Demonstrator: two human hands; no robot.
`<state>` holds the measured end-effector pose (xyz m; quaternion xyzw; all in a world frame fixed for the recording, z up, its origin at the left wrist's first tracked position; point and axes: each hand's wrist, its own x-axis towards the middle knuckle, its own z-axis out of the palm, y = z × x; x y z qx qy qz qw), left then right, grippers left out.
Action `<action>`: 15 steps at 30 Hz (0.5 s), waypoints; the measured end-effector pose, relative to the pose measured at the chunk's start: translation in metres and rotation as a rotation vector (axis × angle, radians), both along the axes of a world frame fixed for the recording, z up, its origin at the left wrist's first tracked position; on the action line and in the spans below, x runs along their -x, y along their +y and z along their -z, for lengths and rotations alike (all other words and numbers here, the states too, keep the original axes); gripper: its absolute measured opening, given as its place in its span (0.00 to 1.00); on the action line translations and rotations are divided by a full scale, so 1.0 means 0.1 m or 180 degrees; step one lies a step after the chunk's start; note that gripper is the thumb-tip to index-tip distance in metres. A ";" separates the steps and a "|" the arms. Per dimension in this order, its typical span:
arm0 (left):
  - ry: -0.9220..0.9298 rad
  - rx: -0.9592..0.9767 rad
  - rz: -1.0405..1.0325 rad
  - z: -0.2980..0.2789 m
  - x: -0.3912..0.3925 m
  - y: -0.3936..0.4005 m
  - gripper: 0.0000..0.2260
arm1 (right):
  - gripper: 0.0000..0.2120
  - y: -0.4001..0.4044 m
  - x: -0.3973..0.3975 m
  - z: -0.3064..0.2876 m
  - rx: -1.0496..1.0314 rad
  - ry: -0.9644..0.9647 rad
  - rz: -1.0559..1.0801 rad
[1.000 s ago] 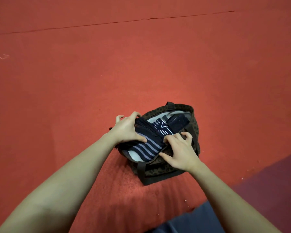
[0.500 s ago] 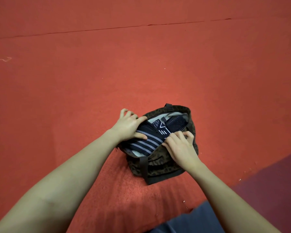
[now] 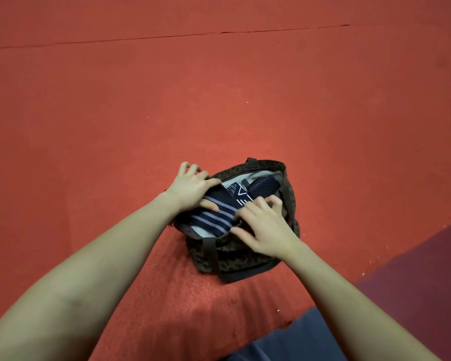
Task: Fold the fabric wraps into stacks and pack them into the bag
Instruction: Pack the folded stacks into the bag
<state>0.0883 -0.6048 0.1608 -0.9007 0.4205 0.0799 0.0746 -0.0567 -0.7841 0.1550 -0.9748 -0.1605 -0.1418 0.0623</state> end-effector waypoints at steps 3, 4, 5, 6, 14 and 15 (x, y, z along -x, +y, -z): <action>0.0007 0.0404 -0.0139 0.02 0.04 0.05 0.30 | 0.12 0.03 0.00 0.09 0.0134 0.0021 -0.0263; 0.0106 0.0589 -0.0102 0.05 0.07 0.07 0.25 | 0.11 0.04 0.00 0.11 0.0144 -0.0051 -0.0238; 0.0240 0.0722 -0.0054 0.09 0.10 0.09 0.22 | 0.10 0.05 -0.01 0.12 0.0134 -0.0137 -0.0168; 0.0410 0.0791 -0.0049 0.13 0.13 0.10 0.20 | 0.11 0.05 -0.02 0.12 0.0124 -0.0216 -0.0092; 0.0329 0.0673 0.0323 0.25 0.13 -0.05 0.33 | 0.13 0.05 -0.04 0.19 0.0265 -0.0506 0.0043; 0.0275 0.0571 0.0436 0.25 0.10 -0.08 0.33 | 0.14 0.05 -0.04 0.20 0.0237 -0.0531 0.0047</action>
